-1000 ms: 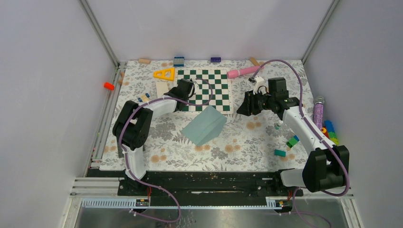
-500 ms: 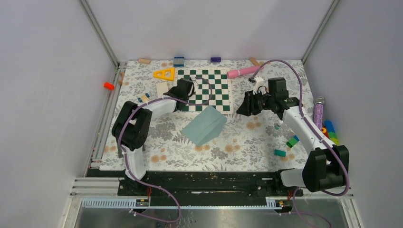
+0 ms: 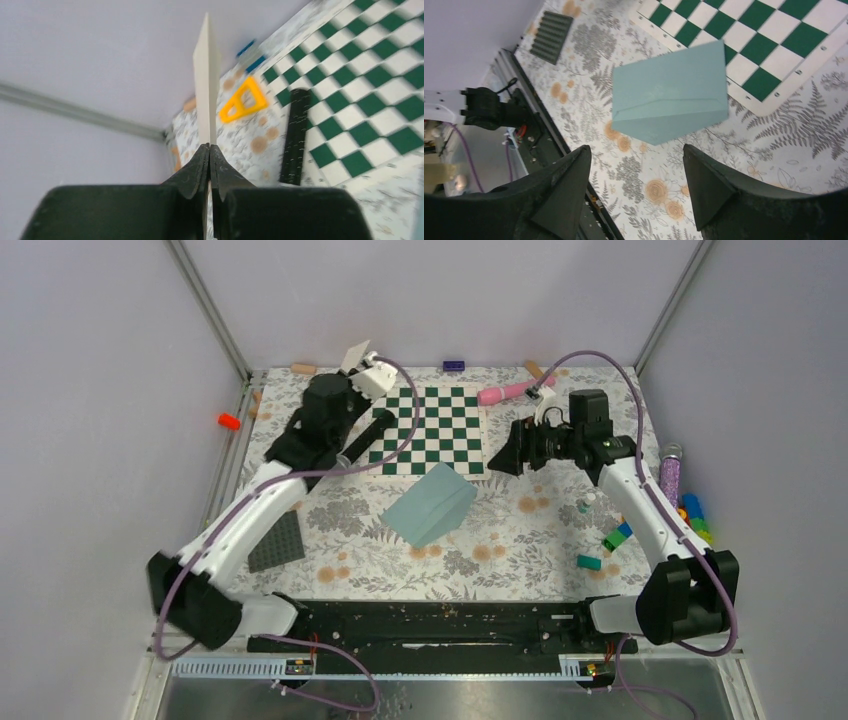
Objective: Place the letter into the envelope and seal it
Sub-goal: Pick up the letter from the center of the board.
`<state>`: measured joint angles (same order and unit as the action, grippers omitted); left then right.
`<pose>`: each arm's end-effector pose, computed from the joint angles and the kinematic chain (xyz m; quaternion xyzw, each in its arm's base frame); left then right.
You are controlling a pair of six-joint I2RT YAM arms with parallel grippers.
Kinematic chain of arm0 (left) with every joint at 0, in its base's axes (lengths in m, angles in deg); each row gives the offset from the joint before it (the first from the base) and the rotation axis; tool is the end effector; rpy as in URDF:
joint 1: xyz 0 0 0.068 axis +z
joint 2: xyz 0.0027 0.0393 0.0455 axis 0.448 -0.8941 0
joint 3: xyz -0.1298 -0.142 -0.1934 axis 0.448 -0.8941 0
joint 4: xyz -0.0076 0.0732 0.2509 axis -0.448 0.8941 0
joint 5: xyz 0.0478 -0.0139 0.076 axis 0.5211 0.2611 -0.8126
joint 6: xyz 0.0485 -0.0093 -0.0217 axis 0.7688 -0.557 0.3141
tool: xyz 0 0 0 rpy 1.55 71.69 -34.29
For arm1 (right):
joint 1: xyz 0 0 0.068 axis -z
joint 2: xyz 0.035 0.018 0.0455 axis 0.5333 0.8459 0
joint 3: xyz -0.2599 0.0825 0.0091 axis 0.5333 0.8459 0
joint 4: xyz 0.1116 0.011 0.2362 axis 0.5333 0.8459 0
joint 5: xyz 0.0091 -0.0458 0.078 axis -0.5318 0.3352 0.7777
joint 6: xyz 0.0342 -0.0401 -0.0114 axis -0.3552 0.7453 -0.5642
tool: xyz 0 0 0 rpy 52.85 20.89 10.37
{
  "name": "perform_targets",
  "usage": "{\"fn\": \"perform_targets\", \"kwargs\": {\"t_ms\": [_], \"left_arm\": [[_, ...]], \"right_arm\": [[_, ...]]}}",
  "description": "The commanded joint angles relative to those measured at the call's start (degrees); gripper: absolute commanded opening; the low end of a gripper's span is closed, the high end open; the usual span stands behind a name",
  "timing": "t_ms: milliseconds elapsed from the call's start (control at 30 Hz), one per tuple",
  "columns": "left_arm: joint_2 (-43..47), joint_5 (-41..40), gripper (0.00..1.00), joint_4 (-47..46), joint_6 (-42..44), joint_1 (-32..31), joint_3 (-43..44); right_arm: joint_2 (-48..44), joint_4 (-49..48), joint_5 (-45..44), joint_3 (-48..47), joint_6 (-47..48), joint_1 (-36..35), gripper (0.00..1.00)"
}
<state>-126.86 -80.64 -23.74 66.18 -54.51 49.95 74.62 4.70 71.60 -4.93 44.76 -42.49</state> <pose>0.2940 -0.1396 0.3726 0.3141 0.7346 0.2008 0.5669 0.2825 0.0769 0.3118 -0.2493 0.8008 0.3798 0.3903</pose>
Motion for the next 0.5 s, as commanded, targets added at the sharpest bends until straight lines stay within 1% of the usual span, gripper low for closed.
{"fn": "perform_targets", "kwargs": {"t_ms": [0,67,133,200,367,467], "left_arm": [[14.8,24.3,0.0,6.6,2.2,-2.8,-6.5],[19.0,30.5,0.0,11.3,3.5,-4.7,-7.3],[20.1,36.2,0.0,18.7,3.2,-6.1,-5.0],[21.6,41.0,0.0,23.1,3.6,-7.3,-5.1],[24.1,49.2,0.0,31.9,6.9,-11.0,-5.6],[25.1,50.9,0.0,33.8,8.1,-13.5,-6.2]], "right_arm": [[0.9,-1.2,7.5,-5.3,-4.8,0.3,0.76],[2.8,-1.3,11.6,-6.8,-7.3,0.3,0.78],[5.0,-1.3,17.1,-7.7,-9.5,0.3,0.82],[7.1,-1.2,21.3,-8.1,-10.8,0.3,0.86],[11.5,-1.1,25.5,-7.6,-12.8,1.1,0.86],[13.7,-1.1,27.8,-7.7,-13.9,1.8,0.86]]}}
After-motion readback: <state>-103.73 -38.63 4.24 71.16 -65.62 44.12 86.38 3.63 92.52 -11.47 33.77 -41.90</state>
